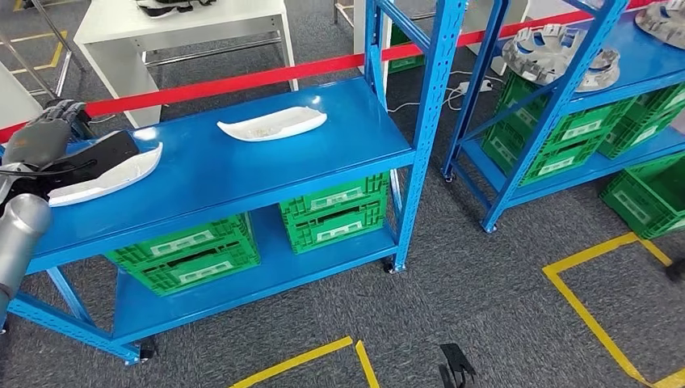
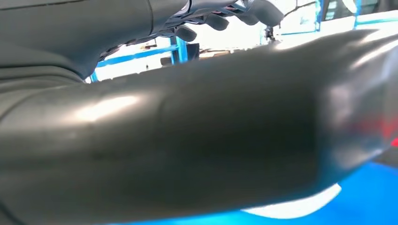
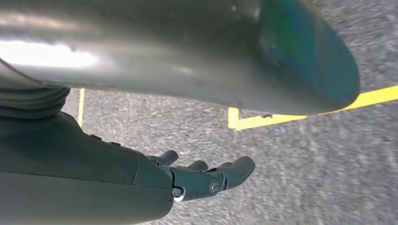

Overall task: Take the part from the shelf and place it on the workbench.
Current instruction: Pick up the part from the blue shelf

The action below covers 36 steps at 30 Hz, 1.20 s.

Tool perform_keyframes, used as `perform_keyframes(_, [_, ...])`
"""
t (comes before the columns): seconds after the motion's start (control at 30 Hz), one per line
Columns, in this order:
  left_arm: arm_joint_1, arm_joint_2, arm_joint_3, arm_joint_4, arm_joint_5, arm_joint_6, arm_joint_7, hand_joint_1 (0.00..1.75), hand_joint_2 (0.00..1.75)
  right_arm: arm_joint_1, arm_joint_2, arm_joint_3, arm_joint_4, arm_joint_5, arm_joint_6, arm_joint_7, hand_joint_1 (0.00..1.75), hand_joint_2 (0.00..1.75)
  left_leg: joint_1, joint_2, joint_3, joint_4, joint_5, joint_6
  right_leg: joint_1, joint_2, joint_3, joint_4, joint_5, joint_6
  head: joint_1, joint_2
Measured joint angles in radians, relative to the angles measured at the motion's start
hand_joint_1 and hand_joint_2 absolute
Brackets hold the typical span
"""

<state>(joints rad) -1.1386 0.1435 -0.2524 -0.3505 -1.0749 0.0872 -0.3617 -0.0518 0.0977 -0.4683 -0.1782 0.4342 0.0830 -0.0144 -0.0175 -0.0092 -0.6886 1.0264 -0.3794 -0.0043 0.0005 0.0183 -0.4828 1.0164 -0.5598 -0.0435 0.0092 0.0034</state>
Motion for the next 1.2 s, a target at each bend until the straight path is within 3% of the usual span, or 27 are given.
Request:
perform_keyframes(0.03, [0.001,0.003,-0.002,0.001,0.0,0.001,0.001,0.0,0.0,0.0,0.001,-0.001,0.001,0.001,0.0,0.0,0.0,0.0,-0.003,-0.001,0.007,-0.016,0.014,0.004,0.0,0.001,0.008,0.001,-0.006,0.005,-0.001,0.0])
perform_keyframes(0.13, [0.0,0.007,-0.007,-0.005,0.001,0.002,0.007,0.0,0.0,-0.002,-0.002,-0.002,0.001,0.003,0.0,0.0,0.0,0.0,0.004,-0.002,0.048,-0.03,-0.01,0.015,0.003,-0.005,0.007,0.05,0.0,0.021,-0.006,0.0])
perform_keyframes(0.2, [-0.001,0.006,-0.01,-0.008,0.001,0.004,0.018,0.0,0.0,-0.007,-0.004,-0.001,0.001,0.005,0.002,0.0,0.0,0.0,0.011,-0.002,0.078,-0.04,-0.025,0.02,0.002,-0.01,-0.054,0.151,-0.008,0.033,-0.002,0.0])
perform_keyframes(0.27, [0.001,0.007,-0.014,-0.008,0.0,0.005,0.036,0.0,0.0,-0.01,-0.003,-0.001,0.001,0.008,0.002,0.001,0.0,0.0,0.014,-0.002,0.097,-0.041,-0.042,0.02,-0.003,-0.011,-0.143,0.255,-0.052,0.045,0.003,0.0])
perform_keyframes(0.3, [0.004,0.007,-0.017,-0.007,0.0,0.005,0.051,0.0,0.0,-0.01,-0.003,-0.001,0.001,0.009,0.002,0.002,0.0,0.0,0.016,-0.004,0.106,-0.041,-0.052,0.018,-0.007,-0.011,-0.181,0.281,-0.071,0.049,0.005,0.0])
perform_keyframes(0.33, [0.006,0.008,-0.019,-0.005,0.0,0.003,0.069,0.0,0.0,-0.009,-0.004,-0.002,0.001,0.009,0.003,0.002,0.0,0.0,0.02,-0.005,0.117,-0.04,-0.063,0.014,-0.011,-0.011,-0.206,0.281,-0.071,0.053,0.007,0.0])
perform_keyframes(0.37, [0.008,0.009,-0.021,-0.003,0.0,0.0,0.09,0.0,0.0,-0.009,-0.004,-0.002,0.001,0.01,0.003,0.003,0.0,0.0,0.024,-0.007,0.128,-0.038,-0.074,0.009,-0.015,-0.012,-0.216,0.251,-0.046,0.058,0.008,0.0])
perform_keyframes(0.43, [0.009,0.013,-0.022,0.003,0.003,-0.011,0.129,0.0,0.0,-0.009,-0.004,-0.002,0.001,0.011,0.003,0.004,0.0,0.0,0.031,-0.007,0.149,-0.029,-0.099,-0.006,-0.025,-0.014,-0.204,0.13,0.063,0.068,0.01,0.0])
perform_keyframes(0.47, [0.009,0.016,-0.023,0.007,0.007,-0.023,0.148,0.0,0.0,-0.008,-0.004,-0.002,0.001,0.012,0.004,0.005,0.0,0.0,0.033,-0.008,0.155,-0.021,-0.111,-0.014,-0.028,-0.015,-0.197,0.079,0.096,0.067,0.012,0.0])
perform_keyframes(0.5, [0.008,0.021,-0.024,0.012,0.015,-0.042,0.164,0.0,0.0,-0.008,-0.004,-0.002,0.002,0.013,0.005,0.007,0.0,0.0,0.032,-0.009,0.157,-0.014,-0.122,-0.023,-0.03,-0.015,-0.192,0.047,0.121,0.061,0.013,0.0])
perform_keyframes(0.57, [0.008,0.035,-0.025,0.02,0.044,-0.091,0.181,0.0,0.0,-0.008,-0.004,-0.002,0.002,0.015,0.008,0.014,0.0,0.0,0.031,-0.01,0.157,-0.005,-0.135,-0.036,-0.029,-0.014,-0.19,0.039,0.122,0.038,0.015,0.0])
perform_keyframes(0.6, [0.008,0.043,-0.025,0.023,0.058,-0.111,0.182,0.0,0.44,-0.008,-0.003,-0.002,0.002,0.016,0.009,0.017,0.0,0.0,0.03,-0.009,0.159,-0.007,-0.139,-0.036,-0.029,-0.013,-0.188,0.04,0.131,0.032,0.014,0.0])
perform_keyframes(0.7, [0.008,0.068,-0.025,0.029,0.079,-0.14,0.187,0.0,1.75,-0.012,-0.003,-0.003,0.002,0.016,0.01,0.019,0.0,0.0,0.029,-0.007,0.169,-0.02,-0.138,-0.012,-0.031,-0.005,-0.186,0.036,0.131,0.026,0.01,0.0])
perform_keyframes(0.8, [0.008,0.084,-0.025,0.035,0.082,-0.145,0.216,0.0,1.75,-0.012,-0.003,-0.004,0.002,0.017,0.011,0.019,0.0,0.0,0.027,-0.005,0.176,-0.034,-0.137,-0.005,-0.03,0.002,-0.185,0.034,0.127,0.019,0.009,0.0])
perform_keyframes(0.93, [0.008,0.104,-0.024,0.047,0.089,-0.15,0.271,0.0,0.0,-0.013,-0.003,-0.005,0.002,0.019,0.012,0.018,0.0,0.0,0.027,-0.002,0.18,-0.045,-0.144,-0.001,-0.027,0.005,-0.182,0.034,0.123,0.013,0.009,0.0])
perform_keyframes(0.97, [0.009,0.109,-0.023,0.05,0.092,-0.152,0.276,0.0,0.0,-0.013,-0.003,-0.005,0.002,0.02,0.012,0.018,0.0,0.0,0.028,-0.002,0.18,-0.046,-0.143,-0.007,-0.027,0.004,-0.181,0.034,0.123,0.012,0.009,0.0])
perform_keyframes(1.1, [0.017,0.127,-0.016,0.056,0.105,-0.161,0.279,0.0,0.0,-0.018,-0.003,-0.006,0.002,0.025,0.012,0.019,0.0,0.0,0.032,-0.003,0.18,-0.048,-0.14,-0.05,-0.025,0.002,-0.18,0.035,0.123,0.012,0.01,0.0])
perform_keyframes(1.2, [0.026,0.138,-0.009,0.056,0.109,-0.161,0.281,0.0,0.0,-0.019,-0.003,-0.006,0.002,0.028,0.012,0.021,0.0,0.0,0.032,-0.003,0.18,-0.046,-0.139,-0.057,-0.026,0.002,-0.177,0.033,0.126,0.014,0.01,0.0])
